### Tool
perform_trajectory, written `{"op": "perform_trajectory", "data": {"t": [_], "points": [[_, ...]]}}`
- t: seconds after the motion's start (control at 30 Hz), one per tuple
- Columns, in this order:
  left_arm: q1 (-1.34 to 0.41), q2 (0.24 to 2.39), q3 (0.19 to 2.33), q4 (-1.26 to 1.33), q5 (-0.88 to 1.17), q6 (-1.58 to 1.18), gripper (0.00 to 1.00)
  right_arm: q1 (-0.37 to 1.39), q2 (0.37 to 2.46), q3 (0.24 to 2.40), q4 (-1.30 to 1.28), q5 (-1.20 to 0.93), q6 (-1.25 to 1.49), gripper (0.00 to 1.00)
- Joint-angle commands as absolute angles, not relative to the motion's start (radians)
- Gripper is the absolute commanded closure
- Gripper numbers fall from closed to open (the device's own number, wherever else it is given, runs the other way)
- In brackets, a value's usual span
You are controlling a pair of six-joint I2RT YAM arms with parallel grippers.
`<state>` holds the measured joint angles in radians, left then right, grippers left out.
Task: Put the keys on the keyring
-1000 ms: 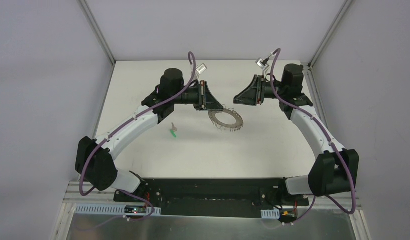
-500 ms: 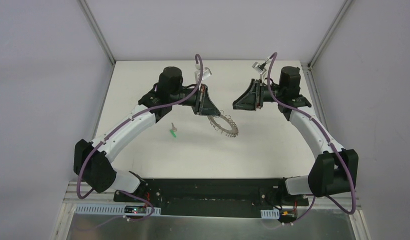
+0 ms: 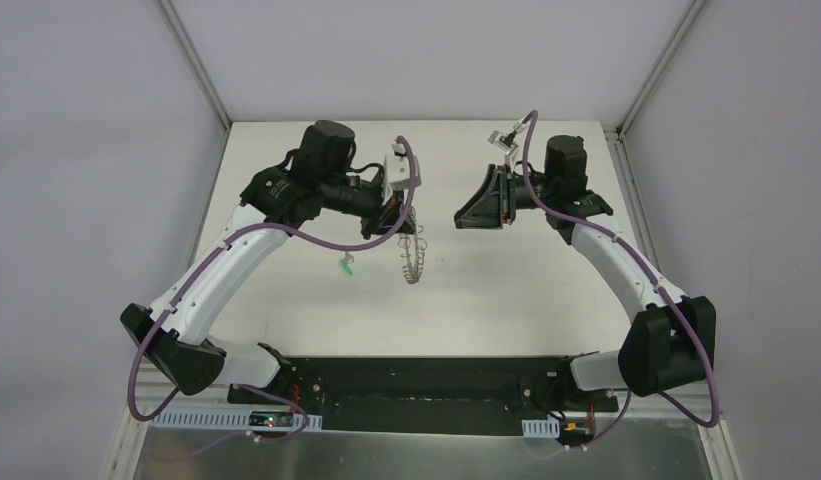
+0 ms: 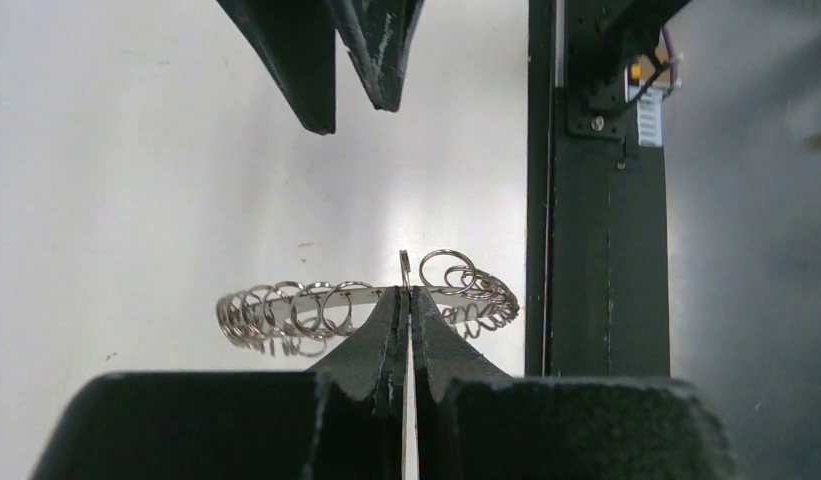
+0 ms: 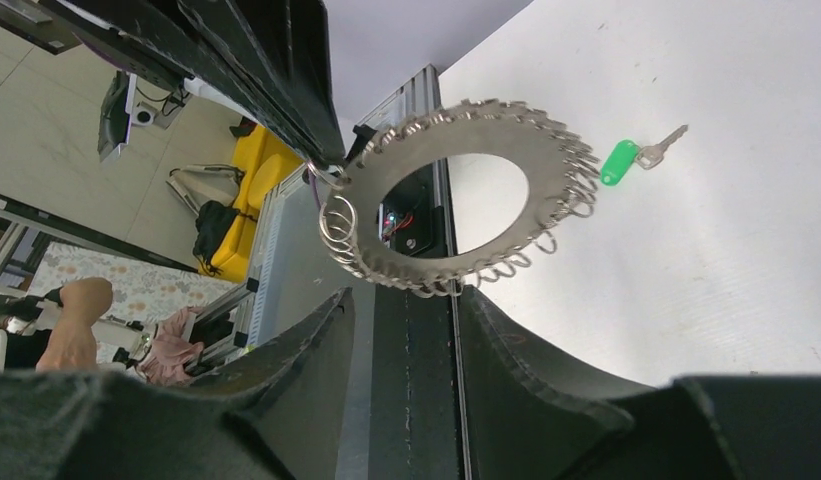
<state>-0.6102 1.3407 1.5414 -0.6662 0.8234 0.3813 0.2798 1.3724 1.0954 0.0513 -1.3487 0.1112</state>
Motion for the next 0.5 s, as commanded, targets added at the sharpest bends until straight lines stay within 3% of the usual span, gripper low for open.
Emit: {"op": "perform_trajectory", "data": {"t": [0.0, 0.27, 0.47], "points": [[-0.65, 1.337, 1.585, -0.816, 0.794, 0.599, 1.0, 0.31, 1.373, 1.162, 0.052, -1.357, 0.084, 0.55], [-0.678, 1.353, 1.587, -0.851, 0.777, 0.593, 1.0, 0.391, 1.38, 1.302, -0.35, -1.274, -0.364, 0.55], [-0.68, 1.376, 1.583, -0.803, 0.82, 0.454, 1.0, 0.476, 1.381, 1.324, -0.46, -1.209, -0.506, 0.57]]}}
